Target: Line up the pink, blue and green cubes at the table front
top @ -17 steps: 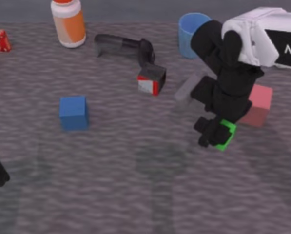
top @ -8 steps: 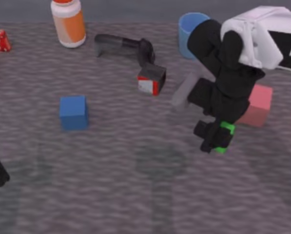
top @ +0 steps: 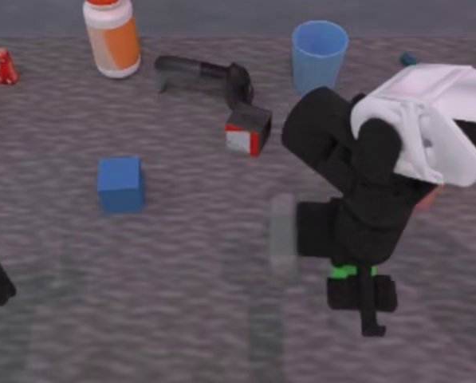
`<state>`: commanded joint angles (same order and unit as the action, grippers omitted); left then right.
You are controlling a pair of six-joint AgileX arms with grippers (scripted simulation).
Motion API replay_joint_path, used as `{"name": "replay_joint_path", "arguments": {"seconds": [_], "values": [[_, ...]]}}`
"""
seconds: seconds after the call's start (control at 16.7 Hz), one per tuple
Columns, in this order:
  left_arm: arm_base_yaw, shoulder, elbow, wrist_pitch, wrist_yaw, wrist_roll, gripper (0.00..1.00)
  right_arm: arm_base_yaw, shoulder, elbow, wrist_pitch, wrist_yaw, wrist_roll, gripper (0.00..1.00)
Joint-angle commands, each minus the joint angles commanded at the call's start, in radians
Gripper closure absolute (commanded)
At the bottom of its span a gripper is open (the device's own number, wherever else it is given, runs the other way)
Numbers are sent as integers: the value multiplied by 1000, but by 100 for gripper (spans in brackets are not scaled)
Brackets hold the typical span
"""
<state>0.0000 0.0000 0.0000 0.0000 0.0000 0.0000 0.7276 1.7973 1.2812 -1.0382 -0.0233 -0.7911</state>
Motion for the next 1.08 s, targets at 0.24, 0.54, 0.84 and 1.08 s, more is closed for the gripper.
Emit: {"name": "replay_joint_path", "arguments": {"seconds": [0.24, 0.54, 0.84, 1.08], "values": [[0, 0, 0, 0, 0, 0, 0, 20, -24, -23, 2, -1, -30, 100], [0, 0, 0, 0, 0, 0, 0, 15, -8, -45, 41, 0, -25, 100], [0, 0, 0, 0, 0, 0, 0, 19, 58, -155, 216, -1, -25, 100], [0, 0, 0, 0, 0, 0, 0, 22, 80, -192, 275, 0, -26, 100]]}}
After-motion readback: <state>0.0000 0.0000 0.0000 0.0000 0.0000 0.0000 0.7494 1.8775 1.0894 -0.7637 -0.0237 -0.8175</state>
